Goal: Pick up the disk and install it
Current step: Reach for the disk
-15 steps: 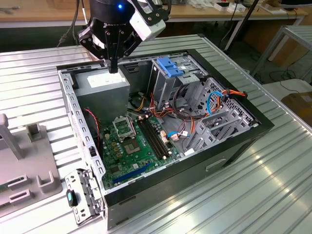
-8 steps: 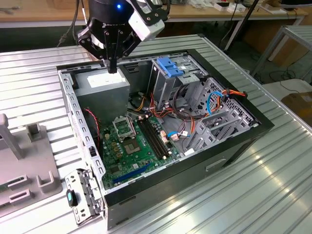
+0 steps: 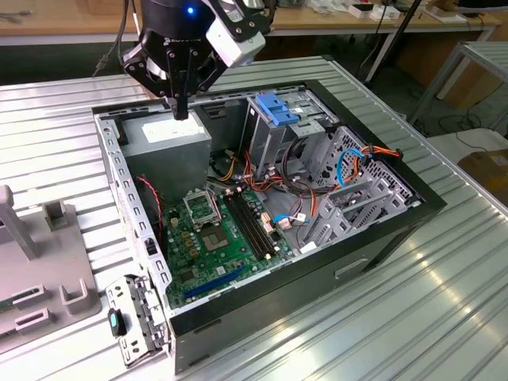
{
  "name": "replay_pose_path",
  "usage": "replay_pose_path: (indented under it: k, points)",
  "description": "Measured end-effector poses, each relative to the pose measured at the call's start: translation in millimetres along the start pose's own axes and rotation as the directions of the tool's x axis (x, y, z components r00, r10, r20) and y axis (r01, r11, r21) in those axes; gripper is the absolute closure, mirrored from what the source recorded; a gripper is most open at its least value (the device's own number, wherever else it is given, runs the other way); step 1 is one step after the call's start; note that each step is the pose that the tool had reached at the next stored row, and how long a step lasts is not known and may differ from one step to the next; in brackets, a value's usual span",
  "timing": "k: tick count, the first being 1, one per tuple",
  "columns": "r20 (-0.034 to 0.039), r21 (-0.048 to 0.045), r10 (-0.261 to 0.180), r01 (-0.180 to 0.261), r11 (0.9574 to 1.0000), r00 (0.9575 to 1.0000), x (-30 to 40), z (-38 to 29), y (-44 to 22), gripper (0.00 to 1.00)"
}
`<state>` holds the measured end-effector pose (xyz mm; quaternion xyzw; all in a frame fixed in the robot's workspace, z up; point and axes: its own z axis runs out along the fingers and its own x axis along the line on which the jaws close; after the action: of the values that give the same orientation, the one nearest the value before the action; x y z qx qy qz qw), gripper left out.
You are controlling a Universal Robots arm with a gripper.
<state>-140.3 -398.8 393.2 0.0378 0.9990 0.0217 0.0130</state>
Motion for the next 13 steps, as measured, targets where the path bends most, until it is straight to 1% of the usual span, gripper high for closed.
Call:
replay_pose_path:
  k: [13]
  points:
    - [0.0,-0.0001,0.0,0.0,1.0,1.0,1.9,0.0,-0.2,0.89]
